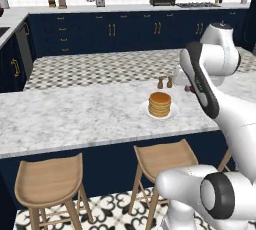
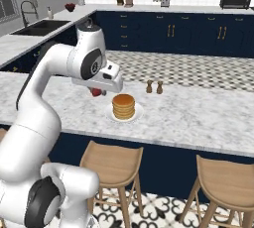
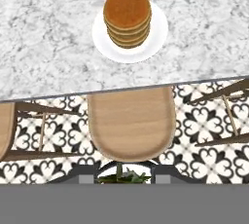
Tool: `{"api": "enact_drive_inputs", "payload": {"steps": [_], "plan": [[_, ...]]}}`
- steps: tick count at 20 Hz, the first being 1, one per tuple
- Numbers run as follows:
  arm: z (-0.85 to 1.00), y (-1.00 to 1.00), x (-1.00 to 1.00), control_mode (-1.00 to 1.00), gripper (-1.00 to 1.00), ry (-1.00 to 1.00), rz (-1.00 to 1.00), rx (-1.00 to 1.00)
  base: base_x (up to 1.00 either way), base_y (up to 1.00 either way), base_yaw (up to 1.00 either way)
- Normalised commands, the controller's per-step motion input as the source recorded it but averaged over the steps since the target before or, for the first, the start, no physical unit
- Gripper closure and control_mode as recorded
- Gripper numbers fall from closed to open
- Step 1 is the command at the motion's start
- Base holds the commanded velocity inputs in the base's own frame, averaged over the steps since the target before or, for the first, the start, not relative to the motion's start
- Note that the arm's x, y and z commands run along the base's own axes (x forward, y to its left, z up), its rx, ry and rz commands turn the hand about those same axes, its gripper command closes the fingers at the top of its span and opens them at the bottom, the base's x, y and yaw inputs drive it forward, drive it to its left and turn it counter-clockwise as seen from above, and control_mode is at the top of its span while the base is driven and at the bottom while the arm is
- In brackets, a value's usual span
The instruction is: Take the strawberry from the fridge and place it on top of the pancake, located on the dining counter.
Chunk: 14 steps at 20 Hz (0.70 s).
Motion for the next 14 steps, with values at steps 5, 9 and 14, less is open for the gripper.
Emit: {"api": "enact_drive_inputs", "payload": {"steps": [5, 9, 14], "plan": [[-0.06, 0.00, 1.00, -1.00, 1.00, 0.01, -0.08, 0.00, 0.00, 0.00, 0.00], [-0.40, 0.00, 1.00, -1.00, 1.00, -0.07, -0.12, 0.00, 0.00, 0.00, 0.00], [-0.34, 0.00, 1.00, -1.00, 1.00, -0.05, -0.10, -0.07, 0.00, 0.00, 0.00]]}}
